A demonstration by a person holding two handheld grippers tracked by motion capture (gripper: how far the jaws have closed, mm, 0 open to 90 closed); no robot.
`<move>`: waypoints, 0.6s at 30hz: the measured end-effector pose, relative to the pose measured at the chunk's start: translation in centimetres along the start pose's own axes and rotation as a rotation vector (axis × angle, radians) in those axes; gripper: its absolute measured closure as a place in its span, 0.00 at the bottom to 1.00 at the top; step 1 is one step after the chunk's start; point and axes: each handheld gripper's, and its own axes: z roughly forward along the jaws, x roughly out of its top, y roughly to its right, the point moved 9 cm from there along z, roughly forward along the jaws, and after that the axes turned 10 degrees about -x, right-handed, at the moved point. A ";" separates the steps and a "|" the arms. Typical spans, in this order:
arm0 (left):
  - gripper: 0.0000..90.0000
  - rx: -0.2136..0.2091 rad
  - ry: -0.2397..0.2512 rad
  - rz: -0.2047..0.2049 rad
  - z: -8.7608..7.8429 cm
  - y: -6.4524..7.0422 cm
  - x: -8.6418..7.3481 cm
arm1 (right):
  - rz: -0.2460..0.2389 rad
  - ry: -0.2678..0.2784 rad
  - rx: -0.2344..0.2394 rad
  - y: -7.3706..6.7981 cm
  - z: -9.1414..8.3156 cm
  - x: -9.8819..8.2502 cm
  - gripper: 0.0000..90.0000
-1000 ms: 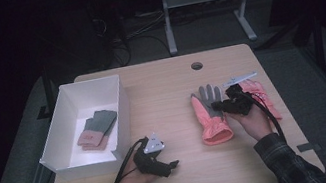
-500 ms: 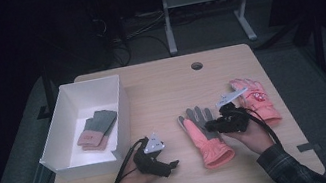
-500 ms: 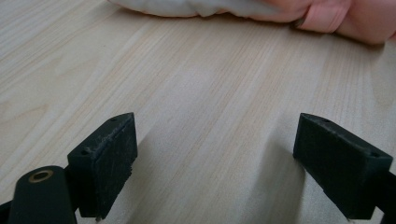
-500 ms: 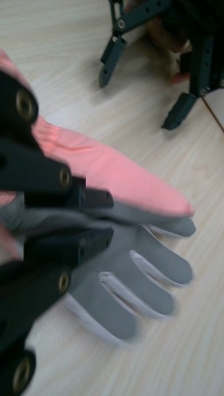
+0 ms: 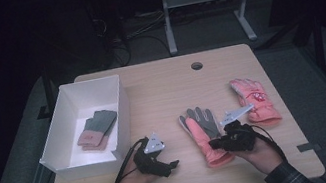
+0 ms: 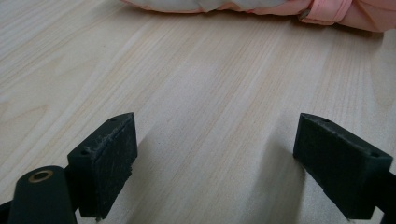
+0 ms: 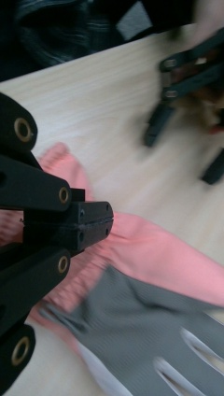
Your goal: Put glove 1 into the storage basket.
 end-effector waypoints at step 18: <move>0.14 0.003 -0.004 0.000 0.0 0.0 0.0 | 0.024 0.029 0.004 1.3 -2.6 -1.5 0.90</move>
